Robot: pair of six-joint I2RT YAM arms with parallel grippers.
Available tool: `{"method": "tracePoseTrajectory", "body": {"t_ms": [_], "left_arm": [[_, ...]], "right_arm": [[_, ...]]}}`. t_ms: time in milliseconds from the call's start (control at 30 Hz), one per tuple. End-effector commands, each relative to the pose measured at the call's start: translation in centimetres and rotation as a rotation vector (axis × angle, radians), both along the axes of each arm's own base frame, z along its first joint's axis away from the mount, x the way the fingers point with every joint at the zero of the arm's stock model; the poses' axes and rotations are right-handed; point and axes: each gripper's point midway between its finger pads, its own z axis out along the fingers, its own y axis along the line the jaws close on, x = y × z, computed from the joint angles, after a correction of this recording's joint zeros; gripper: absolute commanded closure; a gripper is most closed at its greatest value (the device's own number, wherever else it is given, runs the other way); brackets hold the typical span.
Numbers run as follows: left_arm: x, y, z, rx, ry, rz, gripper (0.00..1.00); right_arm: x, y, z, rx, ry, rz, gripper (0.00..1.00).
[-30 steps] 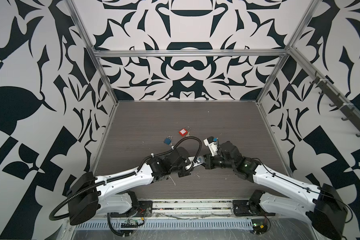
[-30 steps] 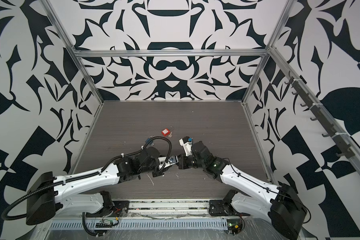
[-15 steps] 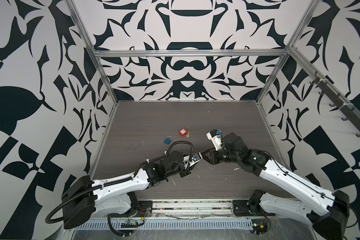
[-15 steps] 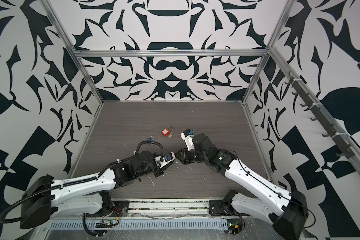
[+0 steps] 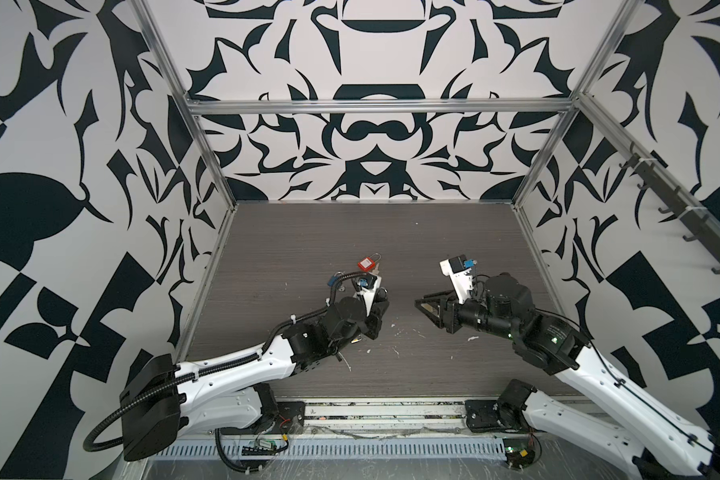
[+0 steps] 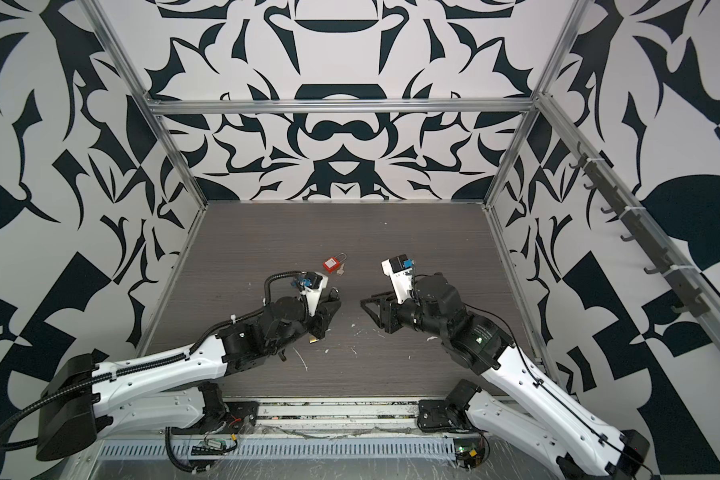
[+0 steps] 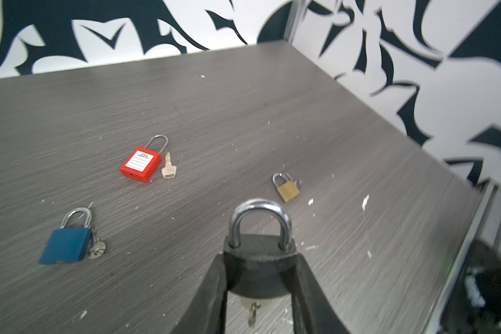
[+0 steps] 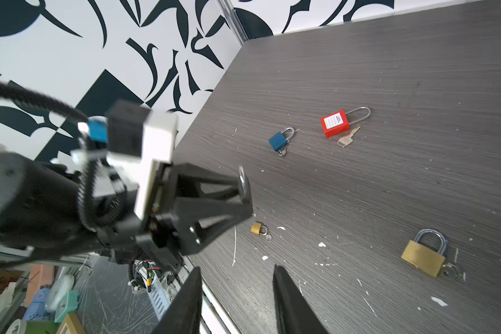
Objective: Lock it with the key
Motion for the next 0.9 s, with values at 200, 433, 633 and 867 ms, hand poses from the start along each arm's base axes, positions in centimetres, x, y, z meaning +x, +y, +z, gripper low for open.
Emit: {"method": "tracePoseTrajectory", "body": {"t_ms": [200,433,633,867], "left_arm": [[1.9,3.5,-2.3,-0.585,0.588,0.468,1.00],[1.6,2.5,-3.2,-0.575,0.666,0.418,1.00],[1.1,1.0,-3.5,-0.521,0.786,0.368,1.00],[1.0,-0.2,-3.5,-0.524,0.850,0.336,1.00]], "right_arm": [[0.1,1.4,-2.7,0.045,0.004,0.052,0.58],[1.1,3.5,-3.6,0.090,0.039,0.072,0.62],[2.1,4.8,-4.0,0.081,0.031,0.080,0.65],[2.8,6.2,-5.0,0.020,0.004,0.092,0.68]]}}
